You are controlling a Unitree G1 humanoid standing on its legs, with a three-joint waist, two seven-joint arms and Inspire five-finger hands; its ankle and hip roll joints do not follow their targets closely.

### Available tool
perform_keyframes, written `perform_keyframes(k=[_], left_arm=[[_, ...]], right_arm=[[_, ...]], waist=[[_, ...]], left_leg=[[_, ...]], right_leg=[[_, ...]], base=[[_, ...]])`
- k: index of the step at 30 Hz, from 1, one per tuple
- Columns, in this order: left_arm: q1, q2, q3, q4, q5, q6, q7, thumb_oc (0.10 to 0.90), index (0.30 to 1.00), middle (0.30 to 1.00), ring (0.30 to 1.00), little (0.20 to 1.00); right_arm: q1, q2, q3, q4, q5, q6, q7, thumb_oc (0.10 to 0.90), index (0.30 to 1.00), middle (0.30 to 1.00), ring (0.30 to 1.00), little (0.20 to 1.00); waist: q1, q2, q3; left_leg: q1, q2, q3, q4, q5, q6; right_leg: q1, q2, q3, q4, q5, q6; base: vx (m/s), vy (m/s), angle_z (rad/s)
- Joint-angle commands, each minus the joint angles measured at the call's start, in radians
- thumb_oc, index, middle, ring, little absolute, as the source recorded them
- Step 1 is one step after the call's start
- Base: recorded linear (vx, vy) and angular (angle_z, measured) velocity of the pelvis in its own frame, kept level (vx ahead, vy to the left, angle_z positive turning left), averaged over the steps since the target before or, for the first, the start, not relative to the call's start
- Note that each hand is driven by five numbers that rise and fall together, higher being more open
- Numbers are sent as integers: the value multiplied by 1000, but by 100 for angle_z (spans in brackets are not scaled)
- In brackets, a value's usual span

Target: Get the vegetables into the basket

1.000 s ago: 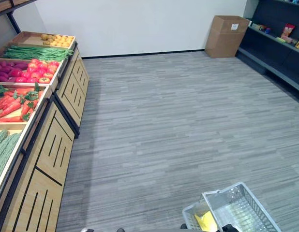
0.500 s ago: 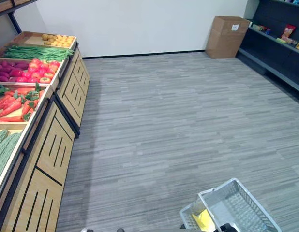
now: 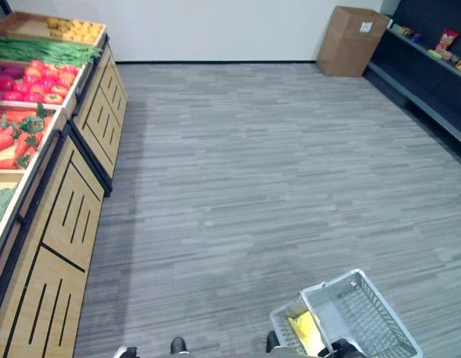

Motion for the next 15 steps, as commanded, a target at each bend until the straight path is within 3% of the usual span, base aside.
perform_keyframes(k=[1,3,6,8,10,12,15], left_arm=[[-44,-76,8,-64,-53,-9,16,900,1000,1000,1000,1000],[-34,-73,5,-89,-54,-2,17,900,1000,1000,1000,1000],[-38,-72,4,-78,-65,-5,22,900,1000,1000,1000,1000],[-43,-72,2,-75,-66,-9,22,900,1000,1000,1000,1000],[-44,-72,4,-78,-70,-10,24,900,1000,1000,1000,1000],[-50,-67,12,-70,-76,-11,27,900,1000,1000,1000,1000],[-65,-71,15,-28,-68,-6,25,900,1000,1000,1000,1000]], right_arm=[[-34,-21,-6,-22,10,11,7,400,300,300,300,300],[-30,-25,-12,-34,19,15,6,400,300,300,300,300],[-35,-29,-11,-30,24,17,0,400,300,300,300,300],[-38,-30,-13,-28,31,17,-3,400,300,300,300,300],[-37,-27,-15,-29,34,18,-4,400,300,300,300,300],[-41,-21,-7,-30,23,22,-4,400,300,300,300,300],[-33,-21,2,-28,22,16,-5,400,300,300,300,300]], waist=[[20,76,77],[11,72,91],[-15,61,118],[-28,63,130],[-34,59,137],[-43,49,144],[-61,42,131]], left_leg=[[46,-117,-96,19,-109,112],[66,-119,-125,12,-121,106],[85,-125,-172,8,-131,95],[103,-115,-195,7,-151,86],[111,-116,-201,7,-155,83],[131,-115,-211,7,-175,77],[154,-128,-242,7,-195,77]], right_leg=[[-136,62,17,345,43,30],[-186,37,11,301,86,22],[-252,44,72,144,131,25],[-271,46,78,50,165,35],[-302,41,63,28,188,45],[-321,52,-23,-38,206,55],[-300,65,8,-41,202,37]], base=[[150,114,-6],[193,0,54],[185,-76,59],[206,-69,25],[145,-28,0],[179,-32,20],[123,-17,60]])
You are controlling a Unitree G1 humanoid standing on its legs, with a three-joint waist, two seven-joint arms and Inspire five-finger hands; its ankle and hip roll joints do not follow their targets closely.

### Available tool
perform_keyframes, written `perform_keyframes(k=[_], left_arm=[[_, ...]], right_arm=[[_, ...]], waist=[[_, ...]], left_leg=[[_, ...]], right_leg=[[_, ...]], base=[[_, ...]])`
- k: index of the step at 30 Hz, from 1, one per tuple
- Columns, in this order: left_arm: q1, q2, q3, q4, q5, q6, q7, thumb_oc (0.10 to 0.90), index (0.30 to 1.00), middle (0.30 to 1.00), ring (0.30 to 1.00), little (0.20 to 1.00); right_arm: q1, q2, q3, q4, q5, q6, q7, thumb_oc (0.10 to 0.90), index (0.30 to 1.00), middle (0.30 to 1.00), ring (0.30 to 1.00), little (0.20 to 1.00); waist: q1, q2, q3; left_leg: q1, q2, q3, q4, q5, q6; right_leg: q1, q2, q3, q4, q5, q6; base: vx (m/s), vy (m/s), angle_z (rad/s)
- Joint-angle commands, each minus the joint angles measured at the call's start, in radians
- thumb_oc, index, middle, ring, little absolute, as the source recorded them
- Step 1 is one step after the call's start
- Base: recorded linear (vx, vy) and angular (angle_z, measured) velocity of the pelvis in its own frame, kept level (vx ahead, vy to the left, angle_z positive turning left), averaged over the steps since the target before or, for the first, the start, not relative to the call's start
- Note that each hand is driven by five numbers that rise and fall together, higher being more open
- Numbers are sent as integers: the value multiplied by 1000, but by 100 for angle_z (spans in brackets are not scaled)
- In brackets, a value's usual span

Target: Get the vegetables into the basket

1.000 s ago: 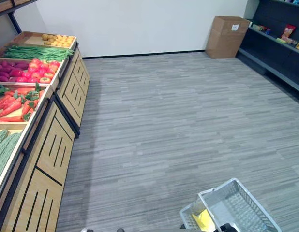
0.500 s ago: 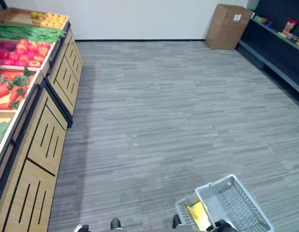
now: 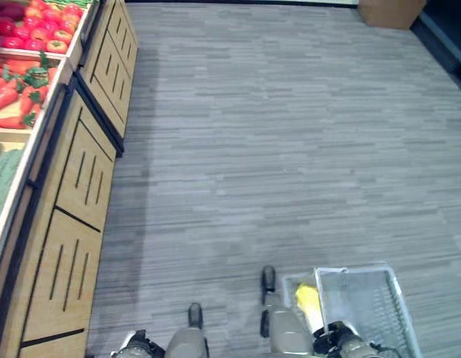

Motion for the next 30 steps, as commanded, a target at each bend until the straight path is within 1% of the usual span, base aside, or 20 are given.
perform_keyframes(k=[1,2,5,6,8,9,15,16,17,18,19,20,21,23,25,26,27,28,29,30], left_arm=[[-10,-46,11,-27,-11,-16,2,900,1000,1000,1000,1000],[-18,-47,9,-10,-7,-16,2,900,1000,1000,1000,1000],[-23,-45,10,18,2,-11,1,900,1000,1000,1000,1000],[-25,-44,14,28,-4,-11,5,900,1000,1000,1000,1000],[-25,-42,19,50,-2,-4,5,900,1000,1000,1000,1000],[-24,-43,19,53,-1,-4,6,900,1000,1000,1000,1000],[-37,-52,6,49,-9,-4,14,900,1000,1000,1000,1000],[-38,-53,12,53,-17,-2,17,900,1000,1000,1000,1000],[-38,-53,12,53,-17,-2,17,900,1000,1000,1000,1000],[-39,-52,20,56,-26,-1,19,900,1000,1000,1000,1000],[-39,-52,27,60,-33,-1,21,900,1000,1000,1000,1000],[-35,-50,32,63,-38,-2,23,900,1000,1000,1000,1000],[-39,-49,34,57,-49,-4,33,900,1000,1000,1000,1000],[-42,-43,41,51,-73,-7,36,900,1000,1000,1000,1000],[-40,-40,38,54,-63,-5,35,900,1000,1000,1000,1000],[-37,-41,36,55,-59,-3,33,900,1000,1000,1000,1000],[-36,-42,36,53,-59,-3,38,900,1000,1000,1000,1000],[-31,-40,41,57,-68,-3,40,900,1000,1000,1000,1000],[-30,-44,39,59,-76,-7,43,900,1000,1000,1000,1000],[-30,-44,39,59,-76,-7,43,900,1000,1000,1000,1000]], right_arm=[[-16,-55,51,8,9,-3,-5,400,300,300,300,300],[-14,-58,57,7,7,-5,-1,400,300,300,300,300],[-16,-57,68,13,1,-6,2,400,300,300,300,300],[-17,-58,72,13,-1,-8,3,400,300,300,300,300],[-16,-62,88,13,-1,-14,6,400,300,300,300,300],[-15,-64,87,13,5,-16,4,400,300,300,300,300],[-4,-71,86,13,25,-27,5,400,300,300,300,300],[2,-71,86,13,30,-27,5,400,300,300,300,300],[2,-71,86,14,30,-27,5,400,300,300,300,300],[6,-68,88,14,27,-29,7,400,300,300,300,300],[11,-69,88,18,27,-29,9,400,300,300,300,300],[19,-67,87,23,27,-30,11,400,300,300,300,300],[26,-70,82,29,28,-31,8,400,300,300,300,300],[26,-73,74,35,35,-31,3,400,300,300,300,300],[27,-77,70,43,39,-25,1,400,300,300,300,300],[30,-81,63,46,43,-21,3,400,300,300,300,300],[30,-85,61,45,47,-20,-2,400,300,300,300,300],[27,-89,58,40,62,-23,-8,400,300,300,300,300],[33,-89,59,32,66,-27,-13,400,300,300,300,300],[33,-89,59,32,66,-27,-13,400,300,300,300,300]], waist=[[-10,14,-17],[-15,19,-29],[-18,27,-39],[-22,31,-44],[-22,47,-69],[-23,51,-74],[-41,89,-99],[-43,97,-102],[-44,98,-102],[-44,100,-103],[-43,101,-104],[-39,97,-102],[-35,87,-96],[-32,70,-89],[-30,59,-86],[-19,57,-81],[-9,47,-81],[23,41,-72],[37,42,-70],[38,42,-69]], left_leg=[[127,-98,4,10,-73,4],[136,-92,-11,10,-84,3],[144,-77,-24,10,-86,0],[151,-68,-29,10,-89,-4],[166,-33,-44,33,-112,-19],[163,-25,-44,43,-114,-25],[155,16,-37,89,-48,-64],[147,29,-33,125,-19,-78],[146,29,-33,125,-19,-79],[138,36,-24,160,12,-90],[125,40,-17,195,43,-102],[91,48,2,279,114,-124],[50,49,14,360,154,-130],[6,58,49,465,198,-129],[-36,77,89,495,212,-118],[-61,75,96,501,202,-109],[-112,58,90,489,190,-99],[-220,45,88,449,140,-83],[-263,34,80,351,150,-82],[-262,34,80,350,150,-82]], right_leg=[[-168,-9,43,42,172,19],[-172,-6,49,64,177,12],[-178,-1,30,89,162,1],[-184,7,29,108,149,-5],[-187,31,3,140,100,-33],[-182,37,-2,141,90,-37],[-171,83,-16,177,19,-74],[-164,96,-23,196,-12,-90],[-164,97,-23,197,-13,-90],[-154,102,-30,200,-26,-98],[-137,108,-36,197,-38,-106],[-91,119,-50,184,-57,-123],[-56,120,-55,168,-63,-134],[-1,125,-50,145,-78,-153],[42,127,-37,130,-94,-158],[68,128,-22,123,-101,-159],[87,121,-6,114,-104,-158],[147,124,35,92,-124,-148],[172,127,63,84,-138,-144],[174,127,63,84,-139,-144]], base=[[157,-84,63],[163,-116,25],[154,-115,7],[192,-125,22],[335,-217,17],[265,-183,11],[179,-140,6],[171,-146,3],[181,-170,6],[120,-128,10],[224,-259,31],[225,-281,35],[246,-307,37],[191,-222,30],[190,-132,18],[225,-84,-4],[354,-48,-26],[455,-10,-36],[378,18,-16],[401,59,13]])
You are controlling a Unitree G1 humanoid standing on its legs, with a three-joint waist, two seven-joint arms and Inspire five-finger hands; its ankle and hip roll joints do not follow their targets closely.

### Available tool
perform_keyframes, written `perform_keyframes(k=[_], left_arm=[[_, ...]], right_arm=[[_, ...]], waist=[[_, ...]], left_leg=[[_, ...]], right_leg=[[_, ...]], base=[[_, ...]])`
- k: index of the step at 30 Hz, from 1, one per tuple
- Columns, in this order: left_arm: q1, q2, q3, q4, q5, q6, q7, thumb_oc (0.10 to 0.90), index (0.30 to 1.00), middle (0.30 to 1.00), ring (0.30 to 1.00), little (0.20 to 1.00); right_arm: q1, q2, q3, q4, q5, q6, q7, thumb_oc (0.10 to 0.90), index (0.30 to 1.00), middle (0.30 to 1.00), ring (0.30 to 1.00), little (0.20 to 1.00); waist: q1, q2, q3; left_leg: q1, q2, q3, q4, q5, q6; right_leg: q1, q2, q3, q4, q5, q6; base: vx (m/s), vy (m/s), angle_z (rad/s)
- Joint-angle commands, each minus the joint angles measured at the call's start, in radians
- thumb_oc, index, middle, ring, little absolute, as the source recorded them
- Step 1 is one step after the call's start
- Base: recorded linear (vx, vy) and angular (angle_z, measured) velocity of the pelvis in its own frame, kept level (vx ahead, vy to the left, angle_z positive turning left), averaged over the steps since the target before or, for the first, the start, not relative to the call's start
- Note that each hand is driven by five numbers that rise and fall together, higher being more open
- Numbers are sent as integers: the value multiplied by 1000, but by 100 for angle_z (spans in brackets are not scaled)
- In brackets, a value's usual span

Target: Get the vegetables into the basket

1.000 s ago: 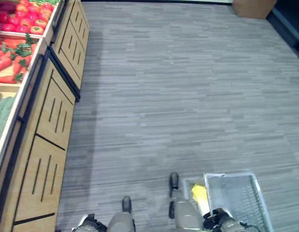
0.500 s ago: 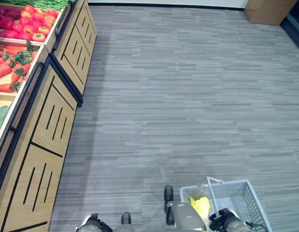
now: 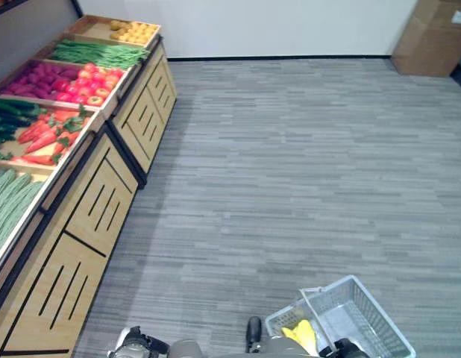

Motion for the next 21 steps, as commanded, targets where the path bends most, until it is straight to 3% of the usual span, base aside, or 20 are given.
perform_keyframes(k=[1,4,9,13,14,18,21], left_arm=[[22,-27,-10,8,-12,21,-2,900,1000,1000,1000,1000],[32,-28,-2,5,-26,17,8,900,1000,1000,1000,1000],[47,-22,16,13,-24,21,9,900,1000,1000,1000,1000],[74,-11,34,24,-12,28,-3,900,1000,1000,1000,1000],[76,10,47,36,-10,25,-3,900,1000,1000,1000,1000],[71,18,42,23,-6,20,-4,900,1000,1000,1000,1000],[61,18,34,3,-9,18,-3,900,1000,1000,1000,1000]], right_arm=[[23,-45,24,-80,33,-24,-19,400,300,300,300,300],[30,-41,38,-78,16,-30,-23,400,300,300,300,300],[29,-35,36,-70,14,-29,-18,400,300,300,300,300],[31,-22,38,-56,16,-25,-10,400,300,300,300,300],[19,-3,38,-50,10,-24,0,400,300,300,300,300],[4,1,52,-54,-13,-21,11,400,300,300,300,300],[-9,4,46,-64,-7,-19,13,400,300,300,300,300]], waist=[[18,18,77],[61,40,87],[82,38,84],[104,25,49],[117,-15,6],[132,-45,-19],[138,-67,-32]], left_leg=[[-69,-66,1,-57,117,95],[-122,-61,-9,-231,225,72],[-149,-45,46,-253,253,60],[-118,-25,77,-245,274,80],[-101,-36,116,-228,242,107],[-98,-60,152,-204,203,135],[-106,-92,172,-180,163,155]], right_leg=[[130,-24,107,-95,46,90],[222,16,191,-86,-25,85],[284,33,240,-79,-72,77],[346,24,267,-86,-112,82],[355,-35,292,-74,-107,123],[341,-79,300,-66,-79,155],[317,-116,293,-49,-17,187]], base=[[328,40,2],[450,39,-45],[269,23,-82],[346,126,-78],[517,234,-97],[327,153,-106],[244,132,-10]])
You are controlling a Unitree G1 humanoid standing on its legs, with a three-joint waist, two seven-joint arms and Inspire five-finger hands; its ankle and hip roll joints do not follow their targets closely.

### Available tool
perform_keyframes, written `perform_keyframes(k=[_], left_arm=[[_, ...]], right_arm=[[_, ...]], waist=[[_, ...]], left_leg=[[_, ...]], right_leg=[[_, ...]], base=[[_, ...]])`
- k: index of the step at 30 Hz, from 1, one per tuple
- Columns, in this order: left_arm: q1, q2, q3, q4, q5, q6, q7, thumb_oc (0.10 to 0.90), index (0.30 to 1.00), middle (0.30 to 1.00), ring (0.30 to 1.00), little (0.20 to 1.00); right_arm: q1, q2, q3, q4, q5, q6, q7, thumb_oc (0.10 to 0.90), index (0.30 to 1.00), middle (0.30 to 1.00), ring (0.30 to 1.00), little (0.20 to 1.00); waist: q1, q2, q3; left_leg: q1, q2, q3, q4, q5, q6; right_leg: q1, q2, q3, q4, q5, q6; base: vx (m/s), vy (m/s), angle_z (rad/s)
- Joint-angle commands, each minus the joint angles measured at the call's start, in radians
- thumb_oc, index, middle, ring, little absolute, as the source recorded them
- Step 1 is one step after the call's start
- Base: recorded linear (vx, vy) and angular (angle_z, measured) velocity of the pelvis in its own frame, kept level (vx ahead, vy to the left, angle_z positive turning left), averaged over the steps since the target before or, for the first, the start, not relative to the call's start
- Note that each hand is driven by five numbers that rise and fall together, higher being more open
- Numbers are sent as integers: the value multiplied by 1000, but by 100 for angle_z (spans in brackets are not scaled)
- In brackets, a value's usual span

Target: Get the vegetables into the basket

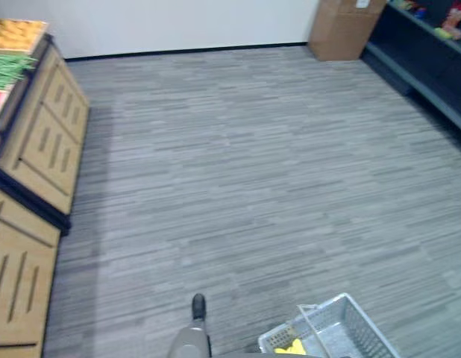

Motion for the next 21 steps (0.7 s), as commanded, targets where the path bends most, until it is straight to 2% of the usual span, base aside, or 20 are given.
perform_keyframes(k=[1,7,8,9,10,12,13,14,15,17,18,19,20,21], left_arm=[[-6,12,-15,-16,17,4,15,900,1000,1000,1000,1000],[-20,12,-21,-24,22,8,3,900,1000,1000,1000,1000],[-21,12,-21,-25,22,8,2,900,1000,1000,1000,1000],[-27,14,-26,-25,29,12,-4,900,1000,1000,1000,1000],[-36,17,-29,-27,28,16,-6,900,1000,1000,1000,1000],[-41,20,-31,-28,31,17,-11,900,1000,1000,1000,1000],[-41,19,-30,-28,31,17,-11,900,1000,1000,1000,1000],[-48,22,-34,-32,32,20,-13,900,1000,1000,1000,1000],[-49,24,-30,-32,32,19,-13,900,1000,1000,1000,1000],[-54,25,-27,-32,30,20,-13,900,1000,1000,1000,1000],[-54,24,-28,-31,28,20,-12,900,1000,1000,1000,1000],[-58,23,-33,-29,27,17,-13,900,1000,1000,1000,1000],[-57,23,-33,-29,27,17,-13,900,1000,1000,1000,1000],[-60,21,-40,-27,31,14,-14,900,1000,1000,1000,1000]], right_arm=[[-23,-48,-25,-77,-4,-4,-3,400,300,300,300,300],[-32,-50,-34,-82,-3,0,3,400,300,300,300,300],[-32,-50,-34,-82,-3,0,3,400,300,300,300,300],[-36,-52,-33,-81,-3,1,4,400,300,300,300,300],[-41,-52,-33,-85,1,2,4,400,300,300,300,300],[-42,-52,-32,-90,4,3,5,400,300,300,300,300],[-43,-52,-32,-90,4,3,5,400,300,300,300,300],[-40,-51,-34,-92,7,4,2,400,300,300,300,300],[-36,-50,-36,-95,9,4,1,400,300,300,300,300],[-30,-49,-37,-95,11,5,0,400,300,300,300,300],[-29,-48,-36,-95,13,4,0,400,300,300,300,300],[-29,-50,-38,-91,21,3,-3,400,300,300,300,300],[-29,-50,-37,-91,21,2,-3,400,300,300,300,300],[-32,-53,-35,-87,22,3,-4,400,300,300,300,300]], waist=[[28,-5,-19],[38,-37,-29],[38,-37,-29],[38,-34,-22],[29,-18,-4],[18,7,18],[17,7,21],[7,34,44],[3,39,57],[-1,49,65],[-13,46,70],[-36,45,86],[-38,45,90],[-57,37,99]], left_leg=[[-156,18,18,93,-28,-90],[-150,-44,30,114,-102,-56],[-151,-44,30,114,-102,-55],[-126,-56,23,111,-130,-40],[-85,-60,-4,103,-150,-26],[-32,-59,-28,91,-168,-7],[-30,-60,-29,90,-168,-7],[24,-54,-56,73,-179,5],[63,-55,-68,56,-189,9],[90,-43,-84,61,-200,1],[109,-48,-103,60,-207,-3],[143,-57,-146,59,-223,-10],[150,-56,-149,58,-227,-10],[176,-67,-180,54,-243,-15]], right_leg=[[-13,-105,-24,47,62,68],[-67,-143,-43,145,224,132],[-68,-143,-43,146,224,133],[-111,-140,-54,245,281,144],[-169,-123,-68,368,325,138],[-220,-121,-102,497,364,115],[-220,-123,-103,501,362,114],[-278,-126,-133,605,367,99],[-334,-170,-179,630,342,92],[-393,-208,-225,550,316,74],[-408,-213,-223,509,299,71],[-455,-186,-190,407,259,66],[-448,-186,-192,410,253,67],[-468,-158,-154,293,254,69]], base=[[203,122,-3],[167,108,-6],[145,127,-3],[177,188,0],[219,256,0],[135,173,19],[181,149,47],[226,143,45],[295,147,25],[254,4,26],[358,-84,33],[282,-84,35],[308,-99,56],[236,-80,74]])
